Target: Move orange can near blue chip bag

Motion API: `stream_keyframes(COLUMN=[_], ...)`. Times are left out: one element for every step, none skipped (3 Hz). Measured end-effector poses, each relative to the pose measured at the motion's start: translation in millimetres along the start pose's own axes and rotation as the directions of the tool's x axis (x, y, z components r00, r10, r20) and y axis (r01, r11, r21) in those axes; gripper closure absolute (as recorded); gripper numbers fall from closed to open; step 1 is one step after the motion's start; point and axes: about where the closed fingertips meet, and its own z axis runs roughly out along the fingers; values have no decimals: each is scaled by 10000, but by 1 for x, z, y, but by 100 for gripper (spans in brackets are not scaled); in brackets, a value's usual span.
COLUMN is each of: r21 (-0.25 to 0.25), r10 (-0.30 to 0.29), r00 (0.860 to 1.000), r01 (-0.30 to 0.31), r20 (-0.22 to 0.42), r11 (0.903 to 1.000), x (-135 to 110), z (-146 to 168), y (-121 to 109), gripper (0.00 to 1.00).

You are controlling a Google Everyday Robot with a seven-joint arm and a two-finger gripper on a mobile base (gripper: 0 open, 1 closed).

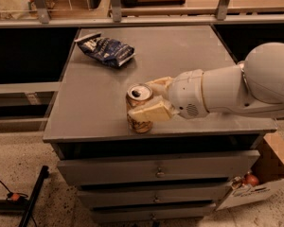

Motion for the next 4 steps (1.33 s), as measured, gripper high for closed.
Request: stream_keyframes(r21=[-50,-49,316,1154], r10=[-41,-43,-151,-128], r00=[10000,10000,9999,9997], r01=[41,43,153,151], r20=[26,26,-65,-210], r11=[10000,10000,9994,9932], x=[-2,-2,-5,-9], z=[1,1,1,-12], y=[2,2,-12,-44], gripper=[100,100,100,100])
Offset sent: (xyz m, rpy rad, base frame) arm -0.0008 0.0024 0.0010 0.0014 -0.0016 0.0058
